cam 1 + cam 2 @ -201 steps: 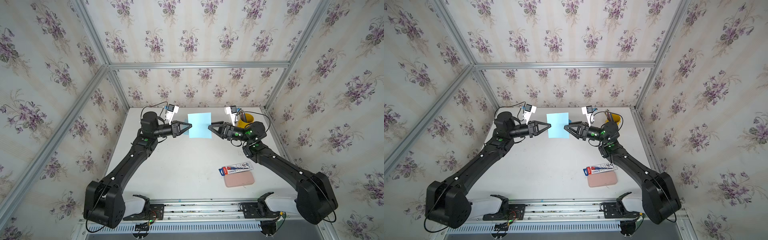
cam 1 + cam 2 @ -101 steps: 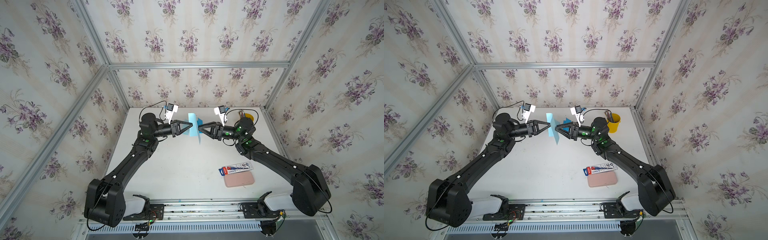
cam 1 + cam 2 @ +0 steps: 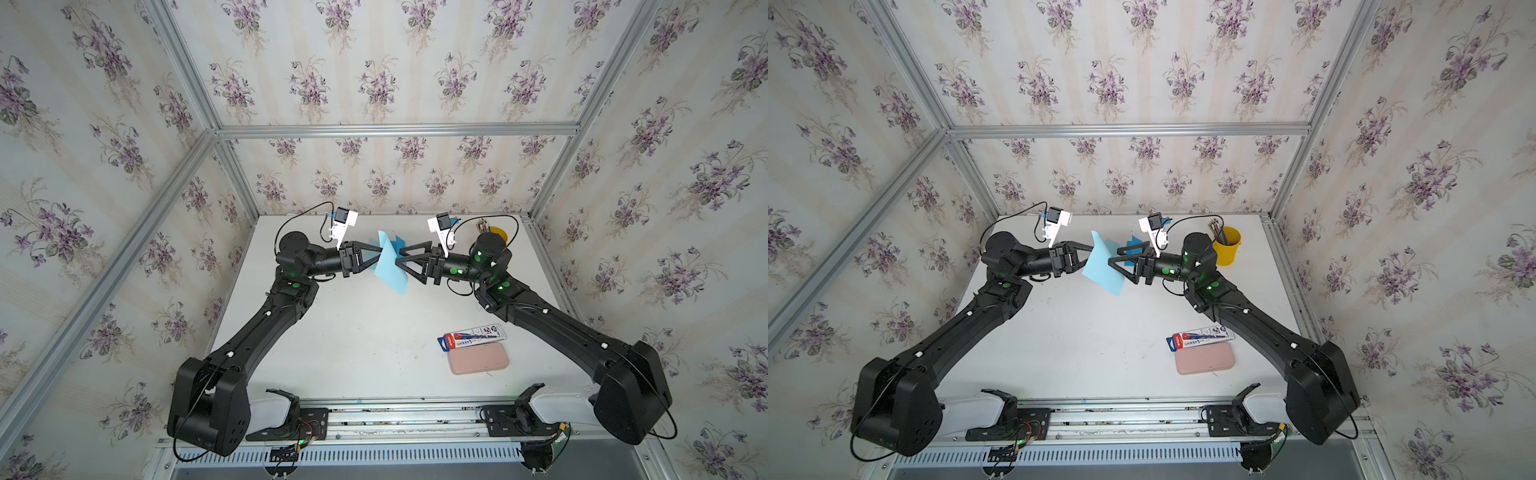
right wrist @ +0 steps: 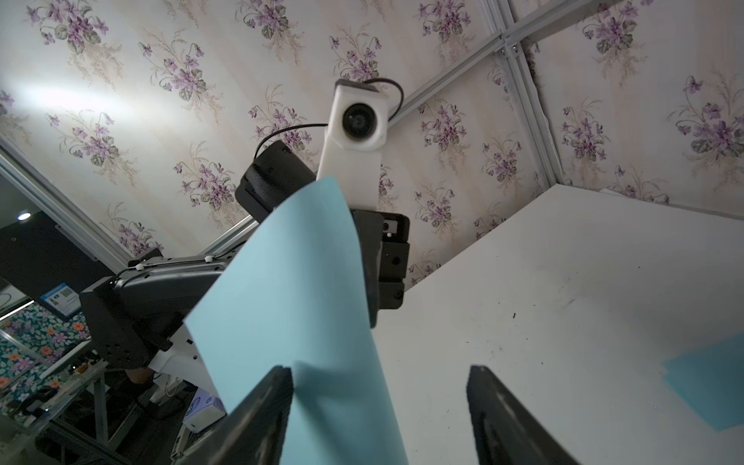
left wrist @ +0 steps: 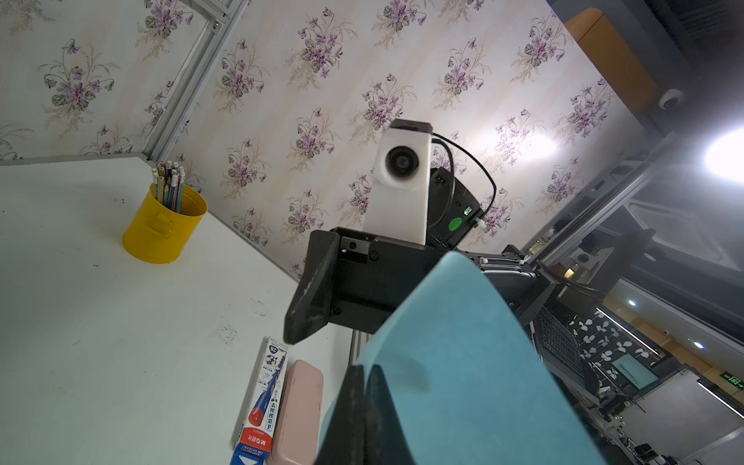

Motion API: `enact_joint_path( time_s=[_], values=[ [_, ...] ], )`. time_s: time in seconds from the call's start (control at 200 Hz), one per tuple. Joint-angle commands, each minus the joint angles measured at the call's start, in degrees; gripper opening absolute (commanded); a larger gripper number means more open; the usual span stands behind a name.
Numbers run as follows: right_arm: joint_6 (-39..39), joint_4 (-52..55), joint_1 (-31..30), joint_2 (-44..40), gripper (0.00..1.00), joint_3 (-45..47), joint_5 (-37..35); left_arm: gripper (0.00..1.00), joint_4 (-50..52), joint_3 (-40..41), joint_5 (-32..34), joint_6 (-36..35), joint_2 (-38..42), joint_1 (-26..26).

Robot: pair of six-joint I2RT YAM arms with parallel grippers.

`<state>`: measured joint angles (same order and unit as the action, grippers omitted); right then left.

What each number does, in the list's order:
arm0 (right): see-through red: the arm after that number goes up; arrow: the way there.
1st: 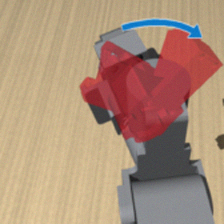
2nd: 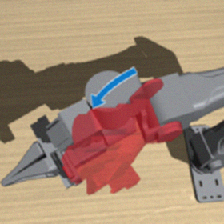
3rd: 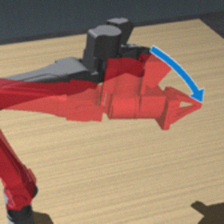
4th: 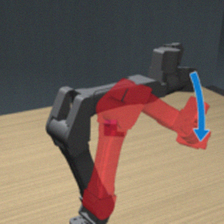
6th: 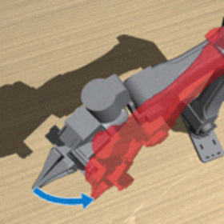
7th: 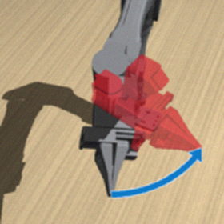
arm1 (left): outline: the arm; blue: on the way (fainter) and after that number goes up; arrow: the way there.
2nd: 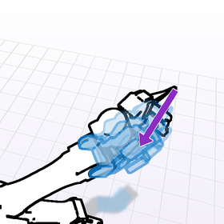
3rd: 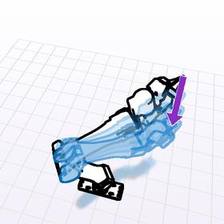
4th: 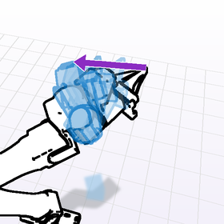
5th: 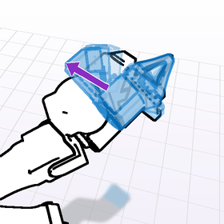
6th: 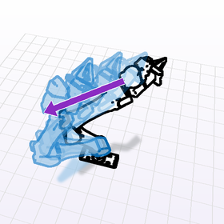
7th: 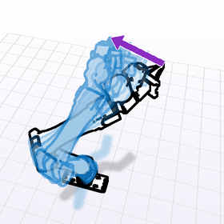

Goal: Fold the square paper along the opposite sides
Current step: Fold the paper.

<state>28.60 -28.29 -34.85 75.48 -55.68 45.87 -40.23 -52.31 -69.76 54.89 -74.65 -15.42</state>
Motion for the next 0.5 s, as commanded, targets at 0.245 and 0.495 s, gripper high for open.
enact_joint_path(
  time_s=[0.245, 0.495],
  values=[
    [-5.2, -12.6, -0.3, -3.5, 0.79, 6.4, 2.8, 0.04, -2.8, 0.5, -2.9, 1.1, 0.3, -0.4],
    [2.3, -19.3, -0.8, 2.3, 0.72, 4.3, 5.2, 0.07, -3.9, 1.7, -3.5, 1.0, 1.5, -1.3]
  ],
)
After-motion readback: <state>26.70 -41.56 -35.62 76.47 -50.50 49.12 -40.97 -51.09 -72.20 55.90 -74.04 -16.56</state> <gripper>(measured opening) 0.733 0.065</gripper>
